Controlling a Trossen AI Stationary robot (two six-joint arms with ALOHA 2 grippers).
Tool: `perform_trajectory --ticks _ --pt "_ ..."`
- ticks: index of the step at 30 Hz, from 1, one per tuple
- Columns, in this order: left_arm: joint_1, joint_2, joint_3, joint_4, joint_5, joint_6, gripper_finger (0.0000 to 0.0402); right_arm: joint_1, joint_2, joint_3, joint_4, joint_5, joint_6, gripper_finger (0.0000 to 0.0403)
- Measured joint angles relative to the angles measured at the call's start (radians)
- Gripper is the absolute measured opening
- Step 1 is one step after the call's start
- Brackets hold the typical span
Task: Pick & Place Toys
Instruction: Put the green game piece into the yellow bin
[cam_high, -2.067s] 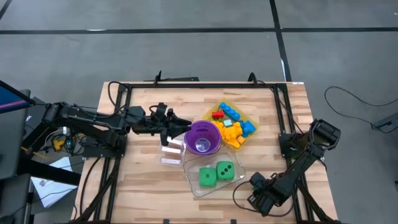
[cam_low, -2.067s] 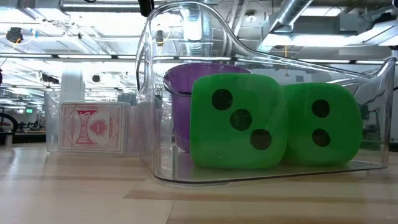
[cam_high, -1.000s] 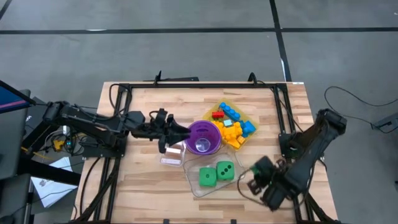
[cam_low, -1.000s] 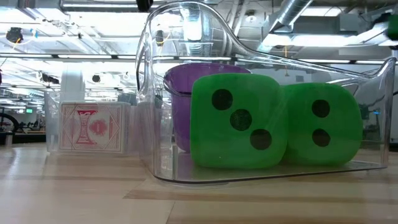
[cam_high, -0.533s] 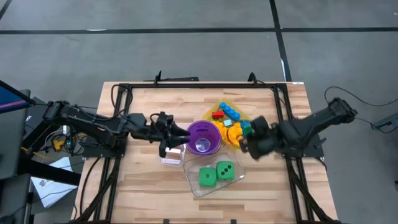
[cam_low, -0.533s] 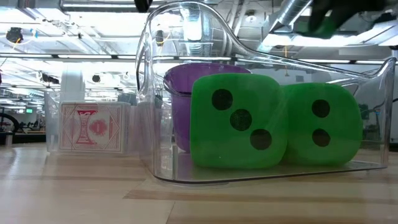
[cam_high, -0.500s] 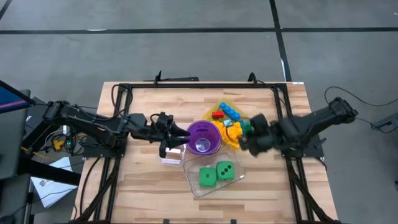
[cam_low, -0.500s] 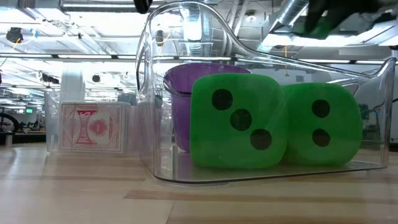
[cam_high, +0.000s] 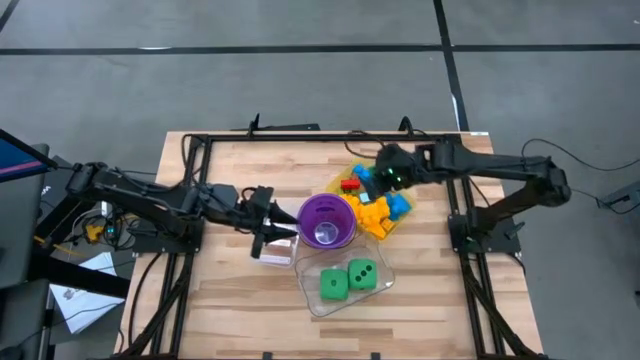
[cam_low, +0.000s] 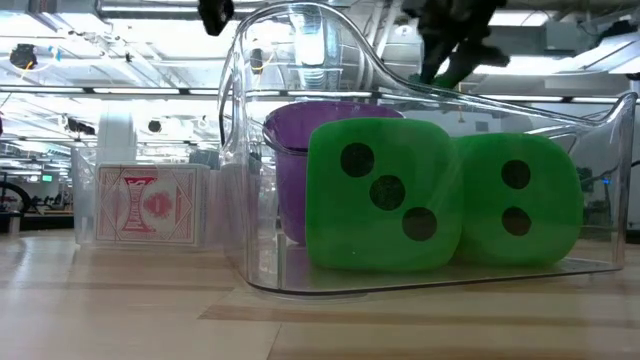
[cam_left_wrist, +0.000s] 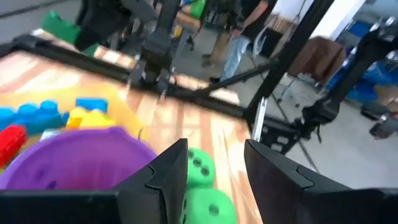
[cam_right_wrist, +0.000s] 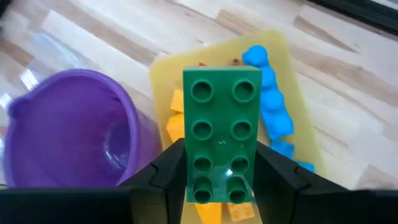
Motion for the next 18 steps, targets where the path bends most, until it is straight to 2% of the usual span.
perform_trajectory --ticks 5,10,14,18 --pt "0.013 -0.078 -0.001 -0.112 -0.024 0.045 0.0154 -0.101 0.069 0.000 0.067 -0.142 -0.190 0.0137" --pt "0.031 -0.150 -0.001 -0.136 -0.157 0.071 0.0154 -0.153 0.151 -0.001 0.069 -0.251 -0.409 0.0140" --pt "0.052 -0.184 -0.001 -0.142 -0.230 0.077 0.0154 -0.161 0.207 -0.001 0.059 -0.259 -0.539 0.0145" --pt "0.070 -0.197 -0.001 -0.142 -0.239 0.070 0.0154 -0.174 0.227 -0.049 0.087 -0.284 -0.620 0.0138"
